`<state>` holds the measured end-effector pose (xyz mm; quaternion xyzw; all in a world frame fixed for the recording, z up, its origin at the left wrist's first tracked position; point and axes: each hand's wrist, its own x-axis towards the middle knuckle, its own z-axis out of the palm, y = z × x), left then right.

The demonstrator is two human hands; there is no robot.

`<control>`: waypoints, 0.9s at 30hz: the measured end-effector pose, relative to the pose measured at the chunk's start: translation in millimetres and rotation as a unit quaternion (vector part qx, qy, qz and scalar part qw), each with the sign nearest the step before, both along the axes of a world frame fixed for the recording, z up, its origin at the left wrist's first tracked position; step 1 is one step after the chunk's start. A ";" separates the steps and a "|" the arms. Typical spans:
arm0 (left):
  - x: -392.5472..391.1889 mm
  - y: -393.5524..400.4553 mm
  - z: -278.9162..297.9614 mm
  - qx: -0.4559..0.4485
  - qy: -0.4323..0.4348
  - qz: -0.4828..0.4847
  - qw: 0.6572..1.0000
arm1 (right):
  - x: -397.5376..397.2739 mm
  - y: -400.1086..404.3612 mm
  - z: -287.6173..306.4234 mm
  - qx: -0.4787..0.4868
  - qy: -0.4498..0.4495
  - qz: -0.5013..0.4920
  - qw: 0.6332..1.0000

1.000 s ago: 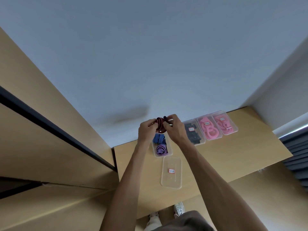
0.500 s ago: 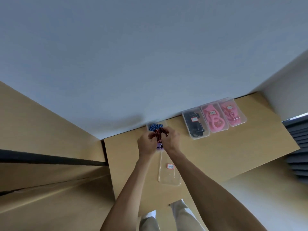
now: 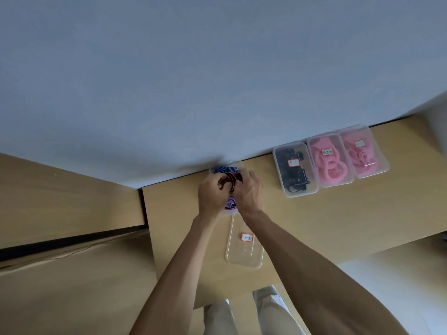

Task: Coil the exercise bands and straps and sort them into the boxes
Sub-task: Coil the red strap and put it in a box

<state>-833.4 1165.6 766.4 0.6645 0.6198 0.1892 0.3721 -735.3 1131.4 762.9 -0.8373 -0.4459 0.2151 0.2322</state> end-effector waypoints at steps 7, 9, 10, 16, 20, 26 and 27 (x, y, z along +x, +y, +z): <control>-2.3 0.6 -14.6 -0.006 0.035 -0.030 0.999 | -3.9 -0.8 -16.9 -0.098 -0.071 0.049 0.991; -2.3 -1.3 -15.6 -0.004 0.037 -0.038 0.999 | -4.3 -1.3 -17.4 -0.103 -0.075 0.050 0.991; -2.7 -2.9 -14.7 0.000 0.033 -0.030 0.999 | -3.9 -0.7 -15.6 -0.101 -0.075 0.045 0.991; -10.9 -11.4 -8.9 0.024 0.040 0.095 0.994 | -5.7 -7.2 -7.2 0.029 -0.052 0.035 0.998; -10.0 -11.0 -24.0 -0.038 0.072 0.044 0.996 | -9.9 -8.5 -19.8 0.011 -0.071 0.045 0.996; -8.1 -22.4 -27.8 -0.025 0.055 0.055 0.997 | -5.4 -7.8 -22.7 -0.050 -0.125 0.076 0.988; -8.2 -24.2 -25.3 -0.016 0.051 0.073 0.996 | -5.3 -8.2 -21.1 -0.042 -0.107 0.067 0.991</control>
